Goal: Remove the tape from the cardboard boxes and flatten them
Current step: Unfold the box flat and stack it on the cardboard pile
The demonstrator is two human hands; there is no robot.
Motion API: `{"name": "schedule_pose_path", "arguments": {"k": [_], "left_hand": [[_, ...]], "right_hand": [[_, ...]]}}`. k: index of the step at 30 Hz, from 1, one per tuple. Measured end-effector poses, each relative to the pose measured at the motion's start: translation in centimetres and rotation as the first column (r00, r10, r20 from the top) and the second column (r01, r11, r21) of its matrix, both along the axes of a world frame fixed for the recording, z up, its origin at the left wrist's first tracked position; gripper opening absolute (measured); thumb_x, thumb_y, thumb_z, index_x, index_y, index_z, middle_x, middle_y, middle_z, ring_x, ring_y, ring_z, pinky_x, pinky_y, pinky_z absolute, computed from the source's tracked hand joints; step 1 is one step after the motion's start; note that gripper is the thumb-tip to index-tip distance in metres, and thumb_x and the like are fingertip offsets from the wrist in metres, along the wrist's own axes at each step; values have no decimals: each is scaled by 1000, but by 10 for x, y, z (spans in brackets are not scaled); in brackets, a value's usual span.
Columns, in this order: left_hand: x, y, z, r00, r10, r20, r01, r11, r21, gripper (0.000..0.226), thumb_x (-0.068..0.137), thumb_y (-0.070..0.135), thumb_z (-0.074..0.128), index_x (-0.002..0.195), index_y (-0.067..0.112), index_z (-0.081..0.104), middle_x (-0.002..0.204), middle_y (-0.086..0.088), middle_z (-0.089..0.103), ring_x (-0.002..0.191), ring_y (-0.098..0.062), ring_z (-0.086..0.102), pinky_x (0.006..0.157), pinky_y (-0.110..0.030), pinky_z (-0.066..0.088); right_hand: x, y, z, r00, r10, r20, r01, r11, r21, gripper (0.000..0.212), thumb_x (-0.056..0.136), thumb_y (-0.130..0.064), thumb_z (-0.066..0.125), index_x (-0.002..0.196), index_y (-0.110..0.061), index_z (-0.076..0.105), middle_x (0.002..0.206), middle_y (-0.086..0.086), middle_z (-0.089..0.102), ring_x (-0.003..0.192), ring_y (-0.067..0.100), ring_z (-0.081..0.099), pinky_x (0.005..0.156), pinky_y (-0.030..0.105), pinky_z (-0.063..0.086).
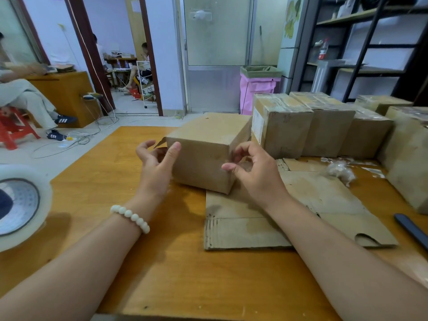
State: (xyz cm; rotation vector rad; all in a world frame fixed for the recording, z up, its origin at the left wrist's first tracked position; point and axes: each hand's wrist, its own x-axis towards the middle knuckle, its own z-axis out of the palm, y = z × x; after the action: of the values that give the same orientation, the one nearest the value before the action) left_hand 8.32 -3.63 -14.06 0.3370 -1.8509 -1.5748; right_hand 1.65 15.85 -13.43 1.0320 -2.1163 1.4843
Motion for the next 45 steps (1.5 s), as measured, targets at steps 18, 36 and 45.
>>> {"name": "schedule_pose_path", "arguments": {"k": [18,36,45], "left_hand": [[-6,3,6,999,-24,29,16,971,237,46,96,33,54,122,25,17,101,12,41,88,0,45,67,-17,40],[2,4,4,999,29,38,-29,1000,4,82,85,39,64,143,21,10,122,-1,41,96,-2,48,79,-18,42],[3,-7,6,990,139,13,-140,987,82,76,92,41,59,147,22,11,133,-3,40,117,-18,45,87,-19,39]], "right_hand": [[-12,-2,-2,857,52,-512,57,979,197,22,87,-27,56,76,-9,60,90,7,55,84,16,46,82,66,44],[-5,-10,-11,899,74,-432,-9,988,152,21,88,-20,53,86,-9,71,91,8,50,81,28,53,74,43,49],[8,-6,-4,933,251,257,-252,967,-30,13,96,-18,44,87,-25,50,94,5,64,90,20,58,83,24,43]]}}
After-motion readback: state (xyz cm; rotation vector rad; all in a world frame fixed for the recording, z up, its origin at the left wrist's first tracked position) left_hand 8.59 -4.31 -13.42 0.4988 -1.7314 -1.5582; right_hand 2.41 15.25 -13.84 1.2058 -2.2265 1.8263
